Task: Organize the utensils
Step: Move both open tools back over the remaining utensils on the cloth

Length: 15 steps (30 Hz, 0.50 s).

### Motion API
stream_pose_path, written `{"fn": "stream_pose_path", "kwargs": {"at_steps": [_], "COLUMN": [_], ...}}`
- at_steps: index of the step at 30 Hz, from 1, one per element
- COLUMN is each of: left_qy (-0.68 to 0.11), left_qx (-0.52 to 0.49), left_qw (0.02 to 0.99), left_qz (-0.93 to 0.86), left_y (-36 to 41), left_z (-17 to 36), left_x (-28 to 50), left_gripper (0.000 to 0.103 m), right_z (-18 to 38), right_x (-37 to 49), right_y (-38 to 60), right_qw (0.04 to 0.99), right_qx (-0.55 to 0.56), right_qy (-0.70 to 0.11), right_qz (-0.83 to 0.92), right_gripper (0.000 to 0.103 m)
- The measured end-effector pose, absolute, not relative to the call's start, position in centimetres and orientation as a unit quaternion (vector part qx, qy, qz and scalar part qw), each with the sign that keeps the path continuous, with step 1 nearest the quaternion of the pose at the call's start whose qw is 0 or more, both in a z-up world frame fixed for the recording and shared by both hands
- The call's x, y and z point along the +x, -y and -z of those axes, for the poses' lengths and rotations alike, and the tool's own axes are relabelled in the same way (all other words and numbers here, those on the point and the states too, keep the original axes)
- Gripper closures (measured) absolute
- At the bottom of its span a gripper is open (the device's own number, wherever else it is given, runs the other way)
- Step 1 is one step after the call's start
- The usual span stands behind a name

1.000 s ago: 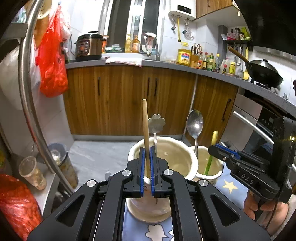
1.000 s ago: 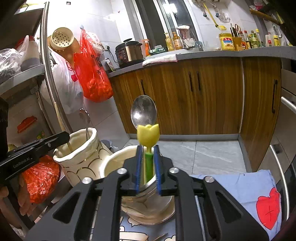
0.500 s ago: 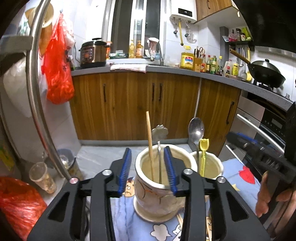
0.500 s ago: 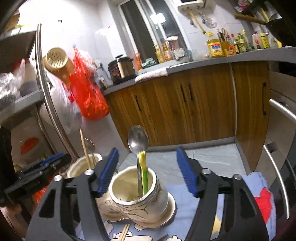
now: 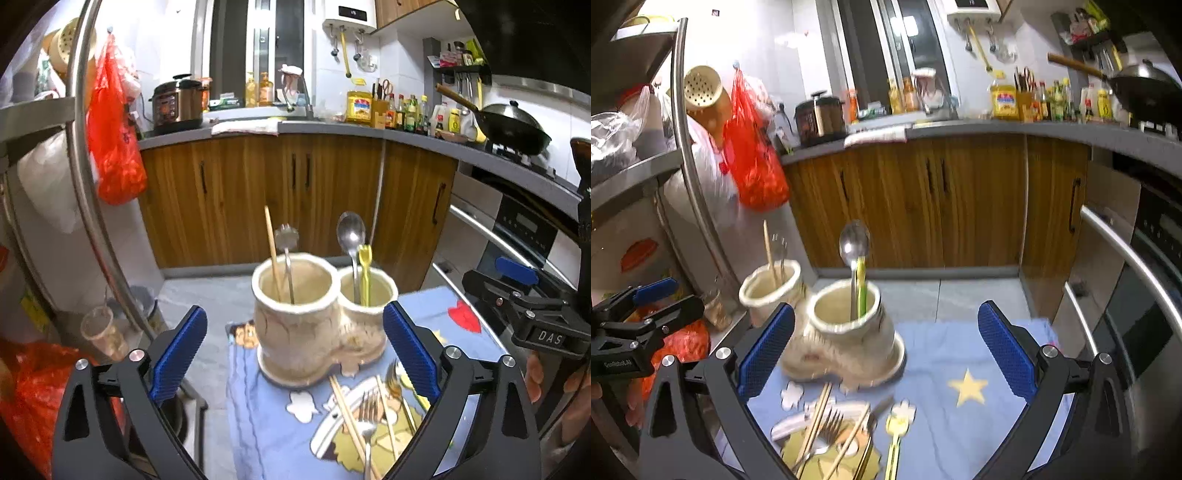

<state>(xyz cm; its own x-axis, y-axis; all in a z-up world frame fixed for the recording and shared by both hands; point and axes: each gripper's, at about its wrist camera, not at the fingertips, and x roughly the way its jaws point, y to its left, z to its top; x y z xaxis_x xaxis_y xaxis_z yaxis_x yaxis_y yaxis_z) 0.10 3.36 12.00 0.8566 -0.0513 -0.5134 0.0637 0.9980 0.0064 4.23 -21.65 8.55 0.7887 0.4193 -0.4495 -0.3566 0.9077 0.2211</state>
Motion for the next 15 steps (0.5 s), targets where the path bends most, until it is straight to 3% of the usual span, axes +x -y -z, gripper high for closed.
{"fn": "stream_pose_path", "kwargs": {"at_steps": [15], "left_qy": [-0.384], "left_qx": [0.024], "left_qw": [0.919], "left_qz": [0.082], "left_y": [-0.9], "left_z": [-1.5], "left_x": [0.1], "left_gripper": [0.006], "right_z": [0.6], "right_x": [4.6], "right_y": [22.3], "right_qw": [0.903], "right_qx": [-0.024], "right_qy": [-0.378], "right_qz": [-0.201], "right_gripper": [0.005]}}
